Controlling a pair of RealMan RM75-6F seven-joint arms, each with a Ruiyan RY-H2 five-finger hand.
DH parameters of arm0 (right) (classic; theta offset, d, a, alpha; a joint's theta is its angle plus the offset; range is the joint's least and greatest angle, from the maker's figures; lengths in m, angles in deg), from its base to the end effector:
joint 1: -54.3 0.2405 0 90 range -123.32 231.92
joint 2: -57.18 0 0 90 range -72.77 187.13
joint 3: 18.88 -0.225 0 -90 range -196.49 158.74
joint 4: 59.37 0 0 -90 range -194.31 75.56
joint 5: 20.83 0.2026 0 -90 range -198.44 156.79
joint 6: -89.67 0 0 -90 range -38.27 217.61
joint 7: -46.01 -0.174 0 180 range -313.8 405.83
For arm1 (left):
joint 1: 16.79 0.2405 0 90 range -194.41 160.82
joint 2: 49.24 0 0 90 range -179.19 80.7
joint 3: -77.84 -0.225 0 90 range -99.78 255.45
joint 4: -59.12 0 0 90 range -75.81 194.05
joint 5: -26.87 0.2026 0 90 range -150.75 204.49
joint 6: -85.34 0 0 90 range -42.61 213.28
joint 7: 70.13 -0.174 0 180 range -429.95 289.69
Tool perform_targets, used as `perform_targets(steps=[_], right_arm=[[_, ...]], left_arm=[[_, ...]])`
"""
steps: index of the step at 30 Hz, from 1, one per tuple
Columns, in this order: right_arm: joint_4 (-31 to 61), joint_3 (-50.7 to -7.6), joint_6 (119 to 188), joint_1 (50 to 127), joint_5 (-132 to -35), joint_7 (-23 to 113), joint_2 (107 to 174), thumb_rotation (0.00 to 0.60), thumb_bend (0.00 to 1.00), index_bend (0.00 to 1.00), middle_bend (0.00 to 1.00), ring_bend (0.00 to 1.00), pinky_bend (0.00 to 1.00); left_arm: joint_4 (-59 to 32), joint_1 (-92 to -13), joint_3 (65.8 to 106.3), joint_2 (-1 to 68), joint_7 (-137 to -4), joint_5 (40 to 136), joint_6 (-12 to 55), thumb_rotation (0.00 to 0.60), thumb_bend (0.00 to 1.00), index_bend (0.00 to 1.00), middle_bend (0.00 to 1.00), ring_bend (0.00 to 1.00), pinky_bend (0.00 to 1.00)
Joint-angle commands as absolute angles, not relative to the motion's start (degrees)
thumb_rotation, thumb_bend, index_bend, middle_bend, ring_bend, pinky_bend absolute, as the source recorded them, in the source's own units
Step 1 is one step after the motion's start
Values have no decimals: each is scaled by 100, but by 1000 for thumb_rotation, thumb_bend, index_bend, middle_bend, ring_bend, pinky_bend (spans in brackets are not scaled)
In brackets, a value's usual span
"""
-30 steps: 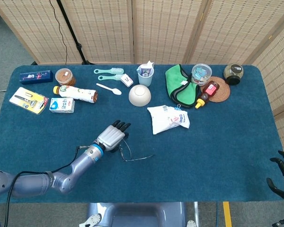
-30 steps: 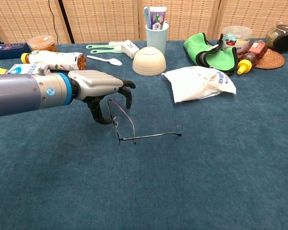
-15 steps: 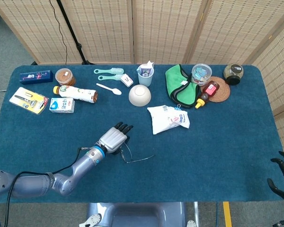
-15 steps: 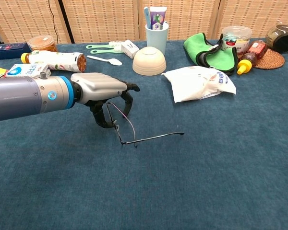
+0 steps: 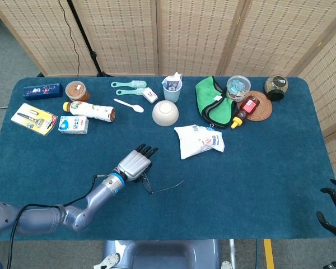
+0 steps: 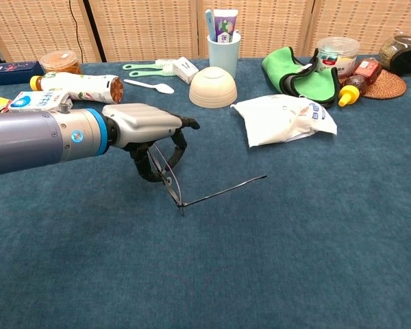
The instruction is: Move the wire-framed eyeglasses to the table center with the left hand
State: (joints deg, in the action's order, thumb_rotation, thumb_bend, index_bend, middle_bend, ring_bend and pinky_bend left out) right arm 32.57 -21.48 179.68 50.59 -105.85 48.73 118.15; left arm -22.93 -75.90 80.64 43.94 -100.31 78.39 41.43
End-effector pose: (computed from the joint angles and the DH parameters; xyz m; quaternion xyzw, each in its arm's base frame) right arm -0.3097 -0.1627 0.1833 0.5648 -0.3761 0.3309 0.6558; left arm -0.0737 0.3370 -0.0876 -0.8584 -0.3010 -0.2550 0.3280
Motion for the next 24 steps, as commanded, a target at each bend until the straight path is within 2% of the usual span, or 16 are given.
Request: perform_targets(steps=[1,5,8,13,19,24], right_arm=[[3252,-2147,17964,5060,-10584,4869,11818,600,305,309,151,190,266],[3241,-2145,17961,5055,-10576,4859,11820,600,305,309,150,190,266],[3239,-2144,17967,5051,-10579,4851,11820,600,305,309,150,190,266],[3238,-2143,17983,5043,-10589,4847,11818,600,304,309,150,190,266],[3241,-2142,17987,5045,-10604,4846,11822,600,304,309,151,190,266],[3248,-2140,17986,5052,-10625,4854,11831,600,304,309,151,190,266]], left_arm=[[-2335,-7604,8059,4372,-10058,7816,4165,598,296,509,0,0,0],[-2366,-7617,8067,4361,-10087,7784,4156,596,292,198,0,0,0],[-2387,-7627,8077,4345,-10104,7784,4137,595,291,72,0,0,0],[-2461,-7614,8089,4270,-10050,7900,4104,595,290,5,0,0,0],[-2726,-7528,8054,3964,-9780,8399,4092,593,290,0,0,0,0],[-2977,-7428,7858,3661,-9736,8932,4030,592,290,0,0,0,0]])
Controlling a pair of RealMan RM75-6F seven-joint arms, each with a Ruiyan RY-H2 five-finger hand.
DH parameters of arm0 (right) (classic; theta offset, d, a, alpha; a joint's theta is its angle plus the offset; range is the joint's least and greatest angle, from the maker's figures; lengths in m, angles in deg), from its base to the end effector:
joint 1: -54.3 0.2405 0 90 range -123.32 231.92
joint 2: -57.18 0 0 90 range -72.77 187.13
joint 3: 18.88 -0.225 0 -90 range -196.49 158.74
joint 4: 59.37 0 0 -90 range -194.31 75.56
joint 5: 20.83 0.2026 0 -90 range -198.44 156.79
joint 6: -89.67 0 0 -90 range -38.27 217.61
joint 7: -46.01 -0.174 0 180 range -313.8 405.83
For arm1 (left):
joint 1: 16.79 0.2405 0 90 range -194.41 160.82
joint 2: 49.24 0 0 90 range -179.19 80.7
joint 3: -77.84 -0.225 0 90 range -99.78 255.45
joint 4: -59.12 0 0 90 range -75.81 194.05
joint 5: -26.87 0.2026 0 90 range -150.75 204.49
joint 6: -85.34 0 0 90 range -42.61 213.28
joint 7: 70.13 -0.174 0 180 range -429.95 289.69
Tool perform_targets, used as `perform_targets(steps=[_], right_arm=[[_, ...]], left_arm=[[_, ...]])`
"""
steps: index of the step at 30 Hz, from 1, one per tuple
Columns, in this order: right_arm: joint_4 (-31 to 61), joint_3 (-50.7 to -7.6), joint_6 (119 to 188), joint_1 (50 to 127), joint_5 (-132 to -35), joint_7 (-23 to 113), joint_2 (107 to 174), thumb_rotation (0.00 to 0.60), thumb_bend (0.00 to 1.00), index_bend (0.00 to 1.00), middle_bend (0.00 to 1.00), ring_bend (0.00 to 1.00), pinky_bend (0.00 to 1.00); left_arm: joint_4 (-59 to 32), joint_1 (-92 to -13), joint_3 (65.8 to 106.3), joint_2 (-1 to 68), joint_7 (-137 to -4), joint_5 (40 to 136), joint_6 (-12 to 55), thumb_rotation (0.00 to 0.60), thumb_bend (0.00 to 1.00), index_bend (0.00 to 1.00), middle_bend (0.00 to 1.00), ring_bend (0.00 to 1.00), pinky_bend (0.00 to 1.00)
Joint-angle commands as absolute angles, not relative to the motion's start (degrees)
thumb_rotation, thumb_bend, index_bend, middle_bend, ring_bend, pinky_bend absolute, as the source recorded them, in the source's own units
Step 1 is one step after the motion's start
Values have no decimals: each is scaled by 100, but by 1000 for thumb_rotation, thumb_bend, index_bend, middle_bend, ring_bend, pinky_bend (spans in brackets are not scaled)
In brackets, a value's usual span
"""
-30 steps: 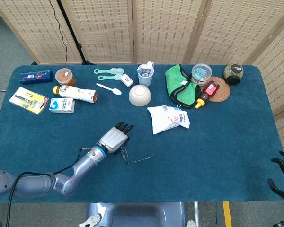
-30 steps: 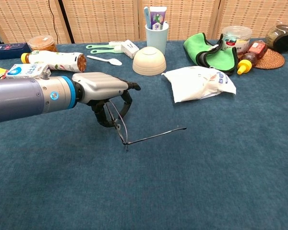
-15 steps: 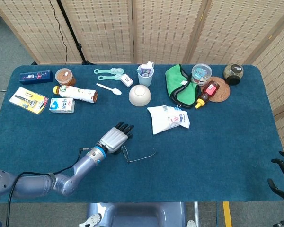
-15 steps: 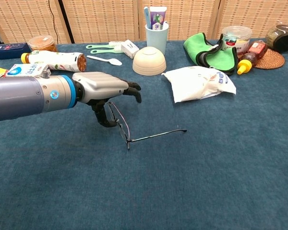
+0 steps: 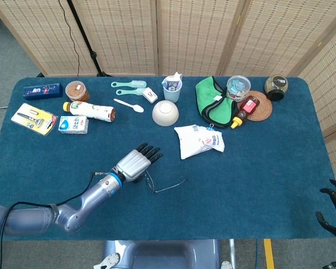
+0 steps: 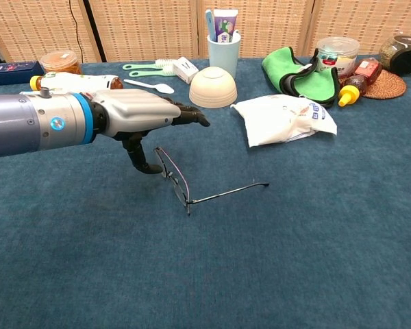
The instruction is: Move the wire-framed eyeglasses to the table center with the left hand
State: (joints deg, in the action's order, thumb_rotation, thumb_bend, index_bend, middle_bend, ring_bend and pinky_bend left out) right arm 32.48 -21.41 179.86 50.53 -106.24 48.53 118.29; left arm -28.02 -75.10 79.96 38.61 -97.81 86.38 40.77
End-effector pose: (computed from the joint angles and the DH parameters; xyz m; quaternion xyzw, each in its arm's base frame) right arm -0.3088 -0.1623 0.1825 0.5656 -0.3758 0.3338 0.6539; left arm -0.0658 0.3295 -0.0668 -0.8720 -0.2597 -0.2746 0.3110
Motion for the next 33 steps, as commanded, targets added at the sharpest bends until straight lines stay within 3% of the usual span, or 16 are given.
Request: perform_targets(steps=[1,17,26,33], right_arm=[[3251,-2137,17984,5051,-10627,4858,11831,600,304,309,151,190,266],[3266,-2121,18014,5038,-10668,4863,11836,600,305,309,151,190,266],[3276,-2118,18043,5031,-10699,4859,11827,600,305,309,151,190,266],[3275,-2119,18086,4992,-10674,4835,11799,600,304,309,151,190,266]], left_arm=[[-3015,-7403,7805,3622,-9737,9021,4025,591,289,0,0,0,0],[-3122,-7209,7465,3351,-9843,10163,3810,590,289,0,0,0,0],[-2826,-7144,7585,3537,-9929,10061,3801,595,289,0,0,0,0],[-2295,-7261,7794,4051,-9901,9823,4070,594,289,0,0,0,0]])
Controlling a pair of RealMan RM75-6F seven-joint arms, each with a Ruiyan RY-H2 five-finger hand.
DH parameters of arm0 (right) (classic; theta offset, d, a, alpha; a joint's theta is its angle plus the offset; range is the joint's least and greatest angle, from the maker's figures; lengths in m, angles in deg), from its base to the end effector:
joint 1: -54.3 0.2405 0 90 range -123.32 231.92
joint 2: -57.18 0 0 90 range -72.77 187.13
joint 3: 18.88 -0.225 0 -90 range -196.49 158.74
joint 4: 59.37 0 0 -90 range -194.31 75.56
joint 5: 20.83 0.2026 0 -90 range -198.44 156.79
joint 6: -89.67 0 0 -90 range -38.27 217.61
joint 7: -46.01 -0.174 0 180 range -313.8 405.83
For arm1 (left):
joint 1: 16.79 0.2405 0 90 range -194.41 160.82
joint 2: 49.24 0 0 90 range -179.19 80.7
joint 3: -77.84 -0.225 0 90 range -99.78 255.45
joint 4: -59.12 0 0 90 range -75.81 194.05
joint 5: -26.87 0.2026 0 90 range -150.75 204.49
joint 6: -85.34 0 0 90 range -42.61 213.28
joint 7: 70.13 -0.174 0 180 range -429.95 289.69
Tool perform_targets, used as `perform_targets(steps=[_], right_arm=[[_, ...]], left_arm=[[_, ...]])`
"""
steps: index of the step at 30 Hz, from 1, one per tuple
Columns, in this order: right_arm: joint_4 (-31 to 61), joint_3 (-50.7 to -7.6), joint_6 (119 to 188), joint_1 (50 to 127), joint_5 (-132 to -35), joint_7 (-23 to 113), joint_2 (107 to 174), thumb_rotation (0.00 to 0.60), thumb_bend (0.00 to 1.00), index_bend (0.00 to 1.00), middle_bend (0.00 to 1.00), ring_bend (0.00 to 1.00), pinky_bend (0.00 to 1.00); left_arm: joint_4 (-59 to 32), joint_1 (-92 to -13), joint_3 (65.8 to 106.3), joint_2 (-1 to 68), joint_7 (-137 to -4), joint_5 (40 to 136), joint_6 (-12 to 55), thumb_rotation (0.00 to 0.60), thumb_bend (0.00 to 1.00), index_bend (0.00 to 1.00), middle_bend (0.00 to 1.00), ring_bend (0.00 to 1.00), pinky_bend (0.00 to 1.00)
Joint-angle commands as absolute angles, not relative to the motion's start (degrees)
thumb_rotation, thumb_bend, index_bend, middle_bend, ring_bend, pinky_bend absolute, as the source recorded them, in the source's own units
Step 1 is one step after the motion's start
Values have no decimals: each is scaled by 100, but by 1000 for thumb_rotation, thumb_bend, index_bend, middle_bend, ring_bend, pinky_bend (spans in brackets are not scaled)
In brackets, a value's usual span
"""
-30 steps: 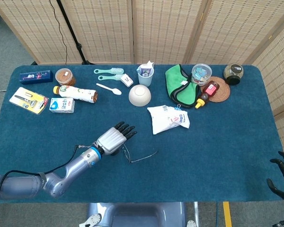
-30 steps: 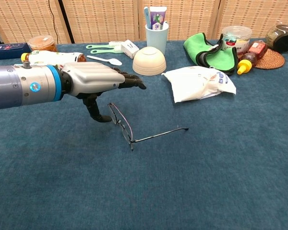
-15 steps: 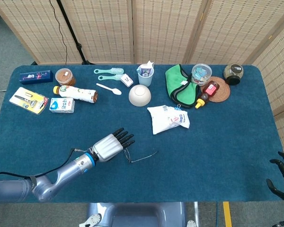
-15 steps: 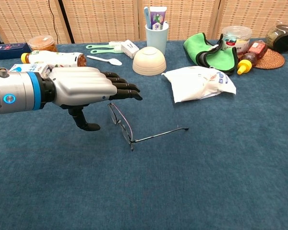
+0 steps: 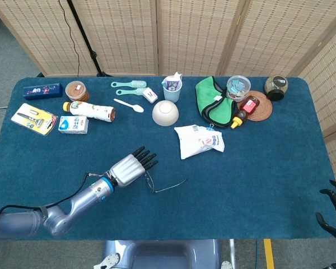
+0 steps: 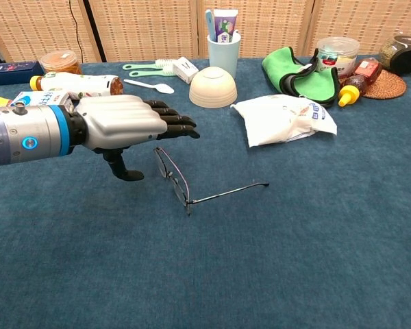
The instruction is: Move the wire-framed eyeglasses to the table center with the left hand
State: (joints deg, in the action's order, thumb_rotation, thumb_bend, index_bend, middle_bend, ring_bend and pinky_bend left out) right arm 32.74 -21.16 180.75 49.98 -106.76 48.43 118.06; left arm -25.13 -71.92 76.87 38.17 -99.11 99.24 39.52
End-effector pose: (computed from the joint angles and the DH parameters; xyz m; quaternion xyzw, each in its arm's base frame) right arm -0.3075 -0.1586 0.1842 0.5643 -0.3739 0.3362 0.6549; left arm -0.0837 0.3186 -0.0663 -0.8998 -0.1585 -0.2608 0.3119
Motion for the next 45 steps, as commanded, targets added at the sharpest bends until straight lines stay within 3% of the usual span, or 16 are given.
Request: perform_targets(steps=[1,11,28,45], right_arm=[[3275,-2120,18090,4989,-10673,4834,11795,600,304,309,151,190,266],[3256,-2119,18147,4928,-10638,4790,11768,600,305,309,150,190,266],[3211,-2121,18234,4844,-10609,4715,11749,600,304,310,151,190,266],[3231,-2129,18311,4762,-10571,4713,11733,600,304,310,151,190,271]], left_arm=[[-2236,-7277,7820,4117,-9895,9804,4093,594,289,0,0,0,0],[-1909,-7373,8027,4704,-9845,9904,4057,597,289,0,0,0,0],[-2585,-7476,8147,4826,-10155,9962,4019,597,289,0,0,0,0],[-2504,-7807,8018,4749,-10263,10404,4410,598,289,0,0,0,0]])
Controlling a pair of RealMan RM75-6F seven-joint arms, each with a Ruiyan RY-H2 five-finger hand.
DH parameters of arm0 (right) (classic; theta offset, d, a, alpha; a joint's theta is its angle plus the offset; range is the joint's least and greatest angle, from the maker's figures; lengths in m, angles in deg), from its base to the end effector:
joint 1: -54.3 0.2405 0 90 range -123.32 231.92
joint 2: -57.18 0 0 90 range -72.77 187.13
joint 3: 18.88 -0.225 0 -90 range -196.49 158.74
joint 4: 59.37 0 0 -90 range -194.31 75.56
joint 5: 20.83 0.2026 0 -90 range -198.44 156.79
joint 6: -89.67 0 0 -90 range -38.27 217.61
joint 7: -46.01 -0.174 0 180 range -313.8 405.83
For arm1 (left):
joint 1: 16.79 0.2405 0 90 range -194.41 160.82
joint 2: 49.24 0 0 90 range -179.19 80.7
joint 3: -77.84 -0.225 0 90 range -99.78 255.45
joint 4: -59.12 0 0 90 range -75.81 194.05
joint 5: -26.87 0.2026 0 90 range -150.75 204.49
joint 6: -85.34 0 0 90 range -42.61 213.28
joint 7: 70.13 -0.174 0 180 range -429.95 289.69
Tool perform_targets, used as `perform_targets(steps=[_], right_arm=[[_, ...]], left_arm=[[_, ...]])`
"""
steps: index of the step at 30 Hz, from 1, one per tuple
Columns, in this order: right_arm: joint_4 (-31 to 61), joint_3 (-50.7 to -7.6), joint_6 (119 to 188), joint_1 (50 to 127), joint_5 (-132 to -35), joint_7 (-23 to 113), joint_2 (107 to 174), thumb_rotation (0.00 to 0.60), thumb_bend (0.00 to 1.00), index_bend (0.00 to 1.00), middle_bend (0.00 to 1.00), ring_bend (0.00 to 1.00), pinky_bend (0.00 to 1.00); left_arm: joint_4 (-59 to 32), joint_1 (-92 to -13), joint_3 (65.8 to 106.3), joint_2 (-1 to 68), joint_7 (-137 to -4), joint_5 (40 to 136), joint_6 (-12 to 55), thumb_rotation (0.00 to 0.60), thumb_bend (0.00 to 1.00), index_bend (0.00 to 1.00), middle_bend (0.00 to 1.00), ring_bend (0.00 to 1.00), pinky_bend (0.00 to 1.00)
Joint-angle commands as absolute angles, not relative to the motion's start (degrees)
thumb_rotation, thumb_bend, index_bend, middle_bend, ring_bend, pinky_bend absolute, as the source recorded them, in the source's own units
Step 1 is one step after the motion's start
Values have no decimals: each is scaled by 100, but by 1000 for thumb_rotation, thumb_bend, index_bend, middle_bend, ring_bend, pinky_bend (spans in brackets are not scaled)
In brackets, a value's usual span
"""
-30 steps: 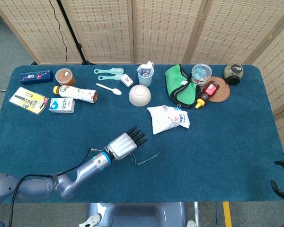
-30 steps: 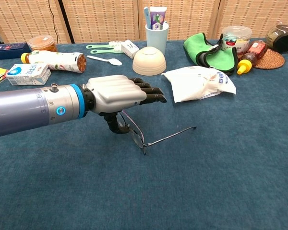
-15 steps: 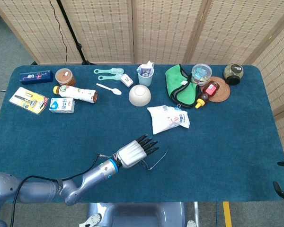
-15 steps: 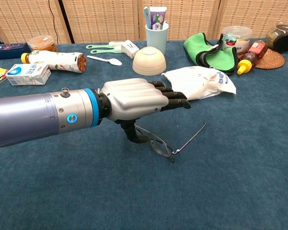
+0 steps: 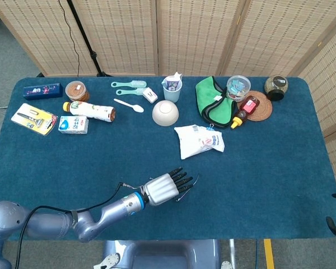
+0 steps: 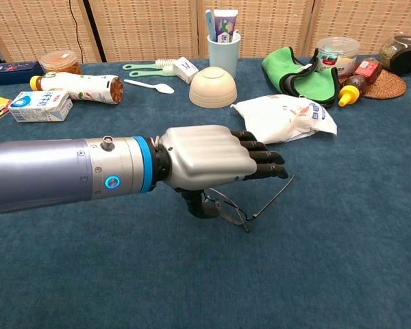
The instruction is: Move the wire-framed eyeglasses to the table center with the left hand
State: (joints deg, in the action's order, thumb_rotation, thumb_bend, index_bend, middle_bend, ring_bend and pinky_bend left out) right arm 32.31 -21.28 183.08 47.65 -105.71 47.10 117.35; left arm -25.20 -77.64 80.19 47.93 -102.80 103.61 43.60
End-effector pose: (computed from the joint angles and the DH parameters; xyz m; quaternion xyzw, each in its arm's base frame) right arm -0.3148 -0.1454 0.1967 0.5427 -0.3744 0.3323 0.6744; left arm -0.0076 0.2726 -0.1157 -0.9241 -0.0871 -0.3042 0.2144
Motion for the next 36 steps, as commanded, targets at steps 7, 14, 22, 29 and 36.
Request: perform_targets(steps=[7,14,22,29,36], right_arm=[[3249,-2140,18347,4732,-10562,4733,11726,600,305,310,151,190,272],[3265,-2158,18351,4728,-10556,4735,11709,600,304,311,151,190,272],[3261,-2170,18368,4715,-10555,4732,11706,600,304,313,151,190,272],[3242,-2179,18390,4685,-10528,4697,11699,600,304,314,150,190,275],[3227,-2182,18371,4685,-10520,4690,11708,600,304,314,150,190,276]], left_arm=[[-2371,-8067,8020,4720,-10252,10626,4705,600,289,0,0,0,0],[-2280,-8237,8037,4696,-10305,10629,4914,600,289,0,0,0,0],[-2119,-8355,8044,4806,-10467,10521,5039,600,290,0,0,0,0],[-2034,-8438,8072,4896,-10553,10372,5123,600,289,0,0,0,0],[-2062,-8525,8134,4882,-10558,10135,5238,600,289,11,0,0,0]])
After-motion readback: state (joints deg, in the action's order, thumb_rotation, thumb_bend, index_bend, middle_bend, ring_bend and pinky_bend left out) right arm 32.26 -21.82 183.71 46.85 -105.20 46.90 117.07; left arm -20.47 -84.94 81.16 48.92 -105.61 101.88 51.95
